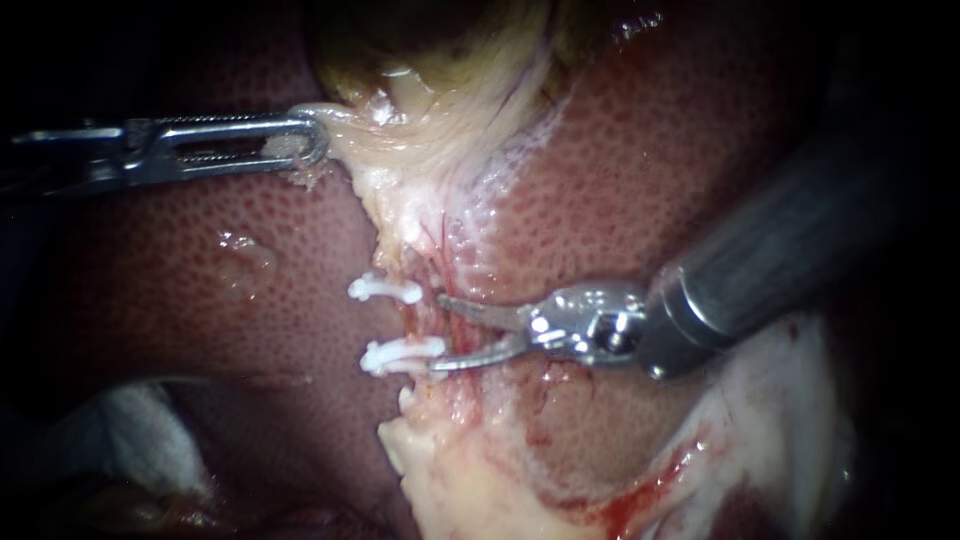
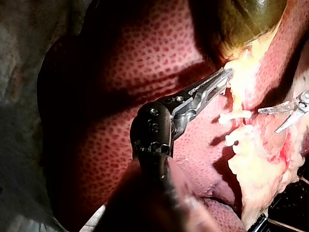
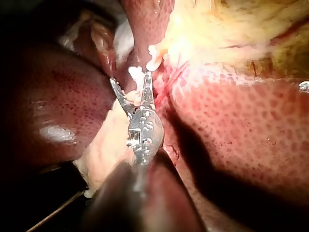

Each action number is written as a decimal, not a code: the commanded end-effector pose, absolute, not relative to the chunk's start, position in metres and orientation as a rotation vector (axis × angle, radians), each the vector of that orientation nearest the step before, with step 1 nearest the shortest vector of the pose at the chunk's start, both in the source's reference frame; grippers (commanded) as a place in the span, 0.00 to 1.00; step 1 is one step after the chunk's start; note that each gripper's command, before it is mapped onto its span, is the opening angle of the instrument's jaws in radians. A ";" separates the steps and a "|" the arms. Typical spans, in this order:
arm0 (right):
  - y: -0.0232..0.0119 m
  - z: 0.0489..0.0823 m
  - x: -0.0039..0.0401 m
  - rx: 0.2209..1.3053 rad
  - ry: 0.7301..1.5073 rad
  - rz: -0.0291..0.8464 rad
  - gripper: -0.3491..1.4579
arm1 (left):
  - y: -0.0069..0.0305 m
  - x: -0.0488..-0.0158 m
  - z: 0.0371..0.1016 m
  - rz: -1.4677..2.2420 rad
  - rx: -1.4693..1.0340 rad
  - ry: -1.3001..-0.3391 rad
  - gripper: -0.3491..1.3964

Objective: Go to the cutting position left tube

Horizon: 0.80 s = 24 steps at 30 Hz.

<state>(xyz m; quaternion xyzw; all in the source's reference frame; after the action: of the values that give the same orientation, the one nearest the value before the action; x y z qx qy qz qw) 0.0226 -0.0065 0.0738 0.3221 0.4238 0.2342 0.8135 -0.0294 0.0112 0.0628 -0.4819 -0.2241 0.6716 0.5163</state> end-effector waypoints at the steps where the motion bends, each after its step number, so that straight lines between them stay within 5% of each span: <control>1: -0.0066 0.0746 0.0227 0.692 0.901 0.512 0.92 | 0.0112 -0.0295 0.0628 1.613 -1.157 -0.537 0.00; 11: -0.0080 0.0790 0.0225 0.747 0.829 0.563 0.92 | 0.0111 -0.0296 0.0625 1.617 -1.159 -0.532 0.00; 24: -0.0088 0.0790 0.0235 0.834 0.845 0.531 0.91 | 0.0111 -0.0297 0.0626 1.617 -1.159 -0.531 0.00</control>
<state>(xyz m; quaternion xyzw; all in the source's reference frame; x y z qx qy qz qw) 0.0236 -0.0088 0.0790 0.3918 0.3947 0.2451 0.7941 -0.0297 0.0111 0.0625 -0.4823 -0.2211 0.6729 0.5155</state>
